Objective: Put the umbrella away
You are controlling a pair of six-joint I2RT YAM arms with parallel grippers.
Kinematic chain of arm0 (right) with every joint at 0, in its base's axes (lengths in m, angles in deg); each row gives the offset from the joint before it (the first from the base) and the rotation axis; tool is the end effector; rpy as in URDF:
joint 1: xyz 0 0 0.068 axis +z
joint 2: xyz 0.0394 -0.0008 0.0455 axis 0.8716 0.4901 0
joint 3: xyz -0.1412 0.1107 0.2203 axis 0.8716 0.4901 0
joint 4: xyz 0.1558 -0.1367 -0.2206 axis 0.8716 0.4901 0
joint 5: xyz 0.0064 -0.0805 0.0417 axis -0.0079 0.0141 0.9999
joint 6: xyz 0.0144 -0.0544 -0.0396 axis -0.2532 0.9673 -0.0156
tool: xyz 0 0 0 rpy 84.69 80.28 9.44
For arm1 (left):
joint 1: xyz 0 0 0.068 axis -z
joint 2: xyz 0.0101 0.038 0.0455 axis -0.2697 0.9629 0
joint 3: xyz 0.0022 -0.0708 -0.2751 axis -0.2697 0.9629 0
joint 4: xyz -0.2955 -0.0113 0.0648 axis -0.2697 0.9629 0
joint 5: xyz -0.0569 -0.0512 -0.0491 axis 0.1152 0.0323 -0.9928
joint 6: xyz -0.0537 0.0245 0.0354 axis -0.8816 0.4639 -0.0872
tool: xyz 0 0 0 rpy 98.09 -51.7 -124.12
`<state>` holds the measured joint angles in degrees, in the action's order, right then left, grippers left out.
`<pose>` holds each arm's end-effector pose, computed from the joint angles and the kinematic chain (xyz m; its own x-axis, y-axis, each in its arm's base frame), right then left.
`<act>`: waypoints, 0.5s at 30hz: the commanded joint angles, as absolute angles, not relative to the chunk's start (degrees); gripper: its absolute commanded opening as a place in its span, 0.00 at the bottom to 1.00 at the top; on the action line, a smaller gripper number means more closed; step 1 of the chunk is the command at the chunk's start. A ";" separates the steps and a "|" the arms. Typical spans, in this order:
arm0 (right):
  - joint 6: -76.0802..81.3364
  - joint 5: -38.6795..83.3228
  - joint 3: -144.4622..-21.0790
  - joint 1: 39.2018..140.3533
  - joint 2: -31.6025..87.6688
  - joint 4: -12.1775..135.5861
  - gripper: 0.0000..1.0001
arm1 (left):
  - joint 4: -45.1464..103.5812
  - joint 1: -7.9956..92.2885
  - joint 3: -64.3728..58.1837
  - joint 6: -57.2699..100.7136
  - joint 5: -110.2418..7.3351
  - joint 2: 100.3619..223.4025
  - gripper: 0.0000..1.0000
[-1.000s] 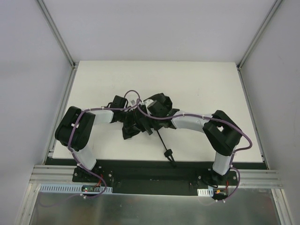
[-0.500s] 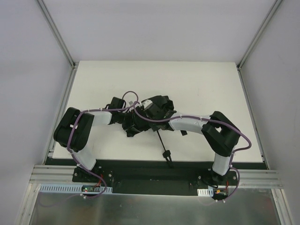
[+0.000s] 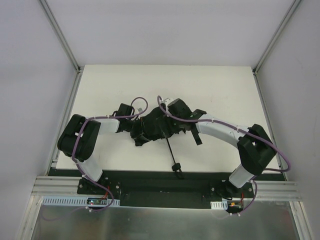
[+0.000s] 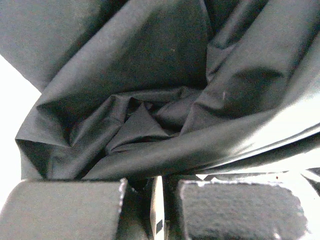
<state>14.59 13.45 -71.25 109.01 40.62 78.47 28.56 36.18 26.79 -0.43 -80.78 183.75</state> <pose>0.2712 0.3033 0.2038 -0.4172 -0.6042 -0.6789 -0.7780 0.6235 -0.0768 0.3084 -0.1518 0.0916 -0.9642 -0.1088 -0.2416 0.1110 0.6621 -0.7411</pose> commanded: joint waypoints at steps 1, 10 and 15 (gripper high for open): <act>17.17 26.17 -69.89 103.29 38.10 78.69 0.96 | 28.68 35.95 25.83 0.69 -81.34 184.65 0.00; 16.83 32.17 -66.64 95.99 39.58 75.26 0.96 | 28.68 35.95 25.57 0.08 -81.86 184.12 0.00; 14.55 38.92 -61.29 91.16 36.52 67.11 0.98 | 28.68 35.95 25.83 -0.10 -82.21 183.86 0.00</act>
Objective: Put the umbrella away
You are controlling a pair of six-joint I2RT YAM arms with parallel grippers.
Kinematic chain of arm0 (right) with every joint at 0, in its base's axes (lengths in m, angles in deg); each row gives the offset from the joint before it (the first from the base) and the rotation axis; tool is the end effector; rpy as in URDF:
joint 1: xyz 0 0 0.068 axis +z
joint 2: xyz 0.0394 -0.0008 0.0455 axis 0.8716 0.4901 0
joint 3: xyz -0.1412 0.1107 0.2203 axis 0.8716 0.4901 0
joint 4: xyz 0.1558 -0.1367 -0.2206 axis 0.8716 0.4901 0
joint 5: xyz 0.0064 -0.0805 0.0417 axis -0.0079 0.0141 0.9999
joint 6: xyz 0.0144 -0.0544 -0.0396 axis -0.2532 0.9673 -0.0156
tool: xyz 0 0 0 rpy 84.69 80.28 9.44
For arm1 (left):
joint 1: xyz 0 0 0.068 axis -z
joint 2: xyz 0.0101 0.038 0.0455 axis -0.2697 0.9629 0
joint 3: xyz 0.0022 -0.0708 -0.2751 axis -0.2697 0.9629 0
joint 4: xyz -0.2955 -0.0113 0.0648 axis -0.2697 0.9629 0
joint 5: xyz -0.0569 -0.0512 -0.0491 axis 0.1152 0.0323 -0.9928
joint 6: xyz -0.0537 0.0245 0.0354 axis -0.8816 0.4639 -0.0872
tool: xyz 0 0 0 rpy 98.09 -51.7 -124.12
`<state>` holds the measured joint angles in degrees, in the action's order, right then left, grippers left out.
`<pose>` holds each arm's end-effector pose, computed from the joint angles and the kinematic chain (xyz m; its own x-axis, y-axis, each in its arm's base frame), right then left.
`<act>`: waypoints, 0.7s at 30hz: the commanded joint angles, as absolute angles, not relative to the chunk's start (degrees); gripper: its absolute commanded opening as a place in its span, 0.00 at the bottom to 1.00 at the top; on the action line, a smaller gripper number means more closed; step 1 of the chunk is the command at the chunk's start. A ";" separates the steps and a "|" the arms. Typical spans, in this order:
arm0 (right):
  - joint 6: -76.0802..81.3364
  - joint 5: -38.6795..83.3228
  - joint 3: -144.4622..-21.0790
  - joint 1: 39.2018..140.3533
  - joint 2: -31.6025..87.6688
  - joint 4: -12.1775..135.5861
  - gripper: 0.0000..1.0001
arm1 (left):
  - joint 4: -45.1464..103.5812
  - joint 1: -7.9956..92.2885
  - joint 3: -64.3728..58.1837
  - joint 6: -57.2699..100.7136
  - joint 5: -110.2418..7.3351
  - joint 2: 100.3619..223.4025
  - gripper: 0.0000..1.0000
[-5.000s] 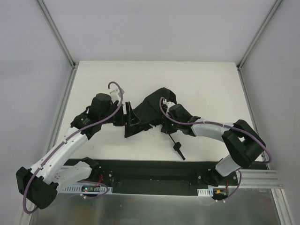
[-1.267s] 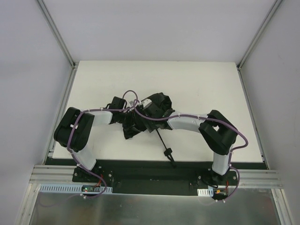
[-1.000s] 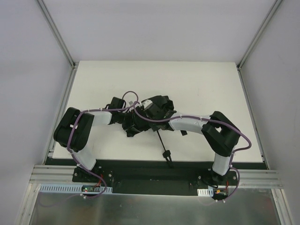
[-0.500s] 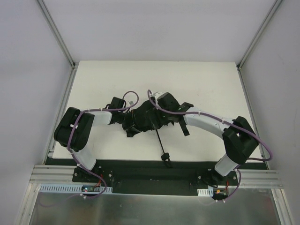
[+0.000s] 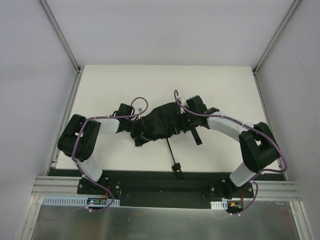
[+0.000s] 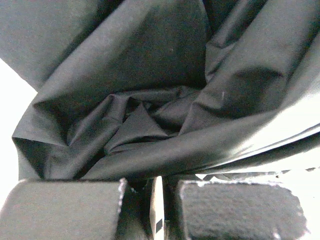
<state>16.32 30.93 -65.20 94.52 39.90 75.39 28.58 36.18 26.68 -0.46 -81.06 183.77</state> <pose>0.3139 0.2295 0.1765 -0.5415 -0.5019 -0.6745 -0.7573 0.6396 0.1320 0.3087 -0.1521 0.0922 -0.9647 -0.1073 -0.2406 0.1123 0.6587 -0.7439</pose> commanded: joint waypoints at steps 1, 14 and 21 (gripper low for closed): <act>13.50 41.29 -59.54 90.19 35.12 65.00 0.98 | 28.68 35.95 25.83 -0.10 -82.22 183.86 0.00; 5.50 57.91 -52.84 82.53 43.36 49.09 0.99 | 28.68 35.95 24.78 -0.62 -82.92 184.21 0.00; 3.73 57.49 -51.70 86.04 42.15 43.79 0.99 | 28.68 35.95 25.22 -0.80 -83.01 184.21 0.00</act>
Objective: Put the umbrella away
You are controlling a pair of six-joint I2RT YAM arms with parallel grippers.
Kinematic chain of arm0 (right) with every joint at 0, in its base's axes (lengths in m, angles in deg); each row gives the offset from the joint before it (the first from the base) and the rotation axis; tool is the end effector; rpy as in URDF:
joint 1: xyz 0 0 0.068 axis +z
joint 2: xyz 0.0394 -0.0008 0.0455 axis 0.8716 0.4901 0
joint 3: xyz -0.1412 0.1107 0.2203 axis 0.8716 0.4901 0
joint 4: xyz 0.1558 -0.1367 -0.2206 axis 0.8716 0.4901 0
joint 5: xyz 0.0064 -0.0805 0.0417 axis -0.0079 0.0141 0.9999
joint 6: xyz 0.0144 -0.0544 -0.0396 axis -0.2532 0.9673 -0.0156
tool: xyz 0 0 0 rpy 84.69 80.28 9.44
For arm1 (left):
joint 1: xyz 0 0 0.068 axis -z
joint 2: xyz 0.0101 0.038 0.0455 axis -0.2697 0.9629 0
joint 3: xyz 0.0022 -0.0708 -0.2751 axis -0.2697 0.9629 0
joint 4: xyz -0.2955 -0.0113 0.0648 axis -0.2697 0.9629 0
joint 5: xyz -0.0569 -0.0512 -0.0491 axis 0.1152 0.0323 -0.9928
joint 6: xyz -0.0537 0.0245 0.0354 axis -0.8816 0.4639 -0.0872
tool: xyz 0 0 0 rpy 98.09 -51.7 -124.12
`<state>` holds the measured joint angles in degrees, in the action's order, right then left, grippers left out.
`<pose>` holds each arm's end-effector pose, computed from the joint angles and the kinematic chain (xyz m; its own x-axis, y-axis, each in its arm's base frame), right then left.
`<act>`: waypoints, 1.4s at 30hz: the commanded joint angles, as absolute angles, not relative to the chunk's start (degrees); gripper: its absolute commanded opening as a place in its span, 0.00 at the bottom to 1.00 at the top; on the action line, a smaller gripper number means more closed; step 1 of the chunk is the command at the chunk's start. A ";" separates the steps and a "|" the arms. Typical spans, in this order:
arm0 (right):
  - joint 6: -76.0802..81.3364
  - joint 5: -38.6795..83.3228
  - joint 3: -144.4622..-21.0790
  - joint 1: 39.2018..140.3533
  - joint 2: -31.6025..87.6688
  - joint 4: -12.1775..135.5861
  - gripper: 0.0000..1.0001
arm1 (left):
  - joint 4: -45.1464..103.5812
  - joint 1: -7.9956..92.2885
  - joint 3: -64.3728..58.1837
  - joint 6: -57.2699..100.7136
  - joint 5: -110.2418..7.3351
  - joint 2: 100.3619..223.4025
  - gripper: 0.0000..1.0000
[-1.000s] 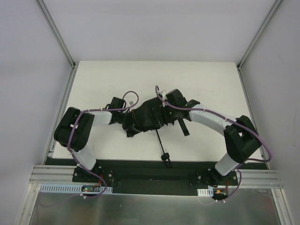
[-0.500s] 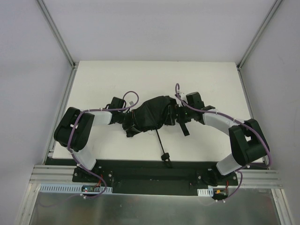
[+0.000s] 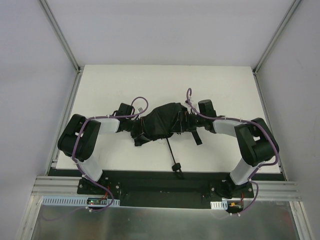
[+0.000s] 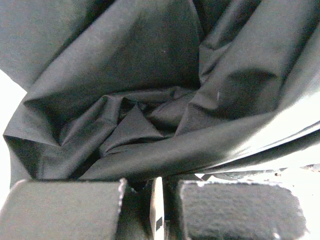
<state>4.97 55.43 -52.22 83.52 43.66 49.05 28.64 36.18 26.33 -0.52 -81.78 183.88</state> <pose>0.3249 0.1765 0.1243 -0.6442 -0.2076 -0.7361 -0.7100 0.5201 0.4747 0.3098 -0.1531 0.0936 -0.9657 -0.1030 -0.2382 0.1159 0.6500 -0.7510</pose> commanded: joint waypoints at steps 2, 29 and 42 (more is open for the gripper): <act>4.25 54.69 -52.13 87.71 41.26 44.58 0.98 | 28.77 35.95 25.22 -0.71 -82.92 184.30 0.00; 11.82 7.93 -81.22 109.86 56.89 84.05 0.99 | 28.42 35.60 26.97 0.61 -81.95 183.95 0.00; 12.51 9.49 -78.69 110.13 59.99 75.36 0.51 | 28.24 33.14 27.50 0.78 -83.36 183.59 0.00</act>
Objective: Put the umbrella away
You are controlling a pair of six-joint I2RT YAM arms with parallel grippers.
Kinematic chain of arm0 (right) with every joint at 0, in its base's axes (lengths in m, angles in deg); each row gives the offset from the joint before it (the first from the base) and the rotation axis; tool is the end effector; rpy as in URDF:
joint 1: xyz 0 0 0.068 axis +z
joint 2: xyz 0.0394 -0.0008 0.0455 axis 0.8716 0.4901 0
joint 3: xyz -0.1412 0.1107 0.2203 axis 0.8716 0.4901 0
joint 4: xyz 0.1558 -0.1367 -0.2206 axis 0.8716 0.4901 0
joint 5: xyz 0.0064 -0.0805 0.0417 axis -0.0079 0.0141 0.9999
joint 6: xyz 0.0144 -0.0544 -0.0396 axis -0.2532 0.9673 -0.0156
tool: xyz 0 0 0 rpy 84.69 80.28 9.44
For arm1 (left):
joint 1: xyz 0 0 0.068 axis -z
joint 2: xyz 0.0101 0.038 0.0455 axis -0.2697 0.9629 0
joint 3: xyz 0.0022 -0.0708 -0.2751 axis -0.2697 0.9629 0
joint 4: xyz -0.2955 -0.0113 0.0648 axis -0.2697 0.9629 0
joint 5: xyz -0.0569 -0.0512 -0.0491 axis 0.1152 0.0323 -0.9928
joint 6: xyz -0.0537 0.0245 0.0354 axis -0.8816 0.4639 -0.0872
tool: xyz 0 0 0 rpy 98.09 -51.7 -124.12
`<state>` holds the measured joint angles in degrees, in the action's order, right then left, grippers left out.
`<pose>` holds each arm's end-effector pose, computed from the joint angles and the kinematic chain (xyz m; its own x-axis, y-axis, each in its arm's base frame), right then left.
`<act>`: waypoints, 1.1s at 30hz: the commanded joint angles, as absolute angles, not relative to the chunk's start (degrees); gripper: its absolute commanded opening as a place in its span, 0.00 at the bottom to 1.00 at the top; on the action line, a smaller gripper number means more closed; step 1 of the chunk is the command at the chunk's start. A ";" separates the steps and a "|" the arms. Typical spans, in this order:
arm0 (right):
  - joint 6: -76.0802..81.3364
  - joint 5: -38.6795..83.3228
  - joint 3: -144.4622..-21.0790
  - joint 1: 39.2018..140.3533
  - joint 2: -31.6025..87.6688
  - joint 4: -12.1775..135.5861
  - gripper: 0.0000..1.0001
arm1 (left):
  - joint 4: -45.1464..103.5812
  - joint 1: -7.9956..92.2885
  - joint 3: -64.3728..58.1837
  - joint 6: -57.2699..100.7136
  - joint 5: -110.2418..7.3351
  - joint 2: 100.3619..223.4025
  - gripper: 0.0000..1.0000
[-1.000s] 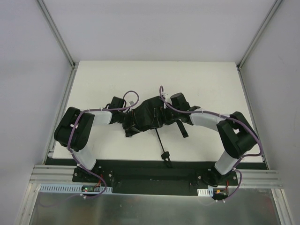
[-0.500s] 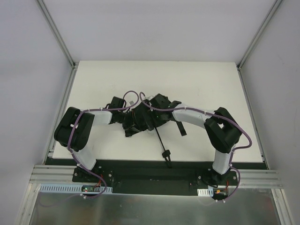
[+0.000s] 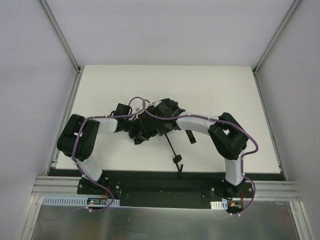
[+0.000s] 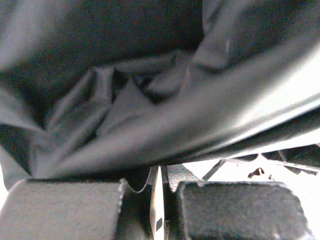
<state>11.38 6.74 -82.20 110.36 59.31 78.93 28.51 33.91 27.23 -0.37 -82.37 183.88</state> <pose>0.3063 0.3495 0.1354 -0.5064 -0.6490 -0.5678 -0.7219 0.6792 -0.1325 0.3111 -0.1397 0.0895 -0.9651 -0.1342 -0.2250 0.0852 0.6512 -0.7541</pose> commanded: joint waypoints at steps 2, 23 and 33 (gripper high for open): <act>12.87 10.46 -77.89 109.70 59.19 74.30 0.38 | 28.24 32.96 27.50 0.87 -83.27 183.60 0.00; 16.56 22.34 -86.22 107.24 42.38 86.25 0.98 | 28.60 30.94 28.64 2.63 -84.06 184.12 0.00; 20.78 23.73 -102.49 101.87 59.53 86.24 0.99 | 28.60 30.85 29.00 2.36 -84.24 183.77 0.00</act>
<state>18.02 22.30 -98.12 103.54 55.57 85.03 28.51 31.66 27.91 0.55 -84.12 183.99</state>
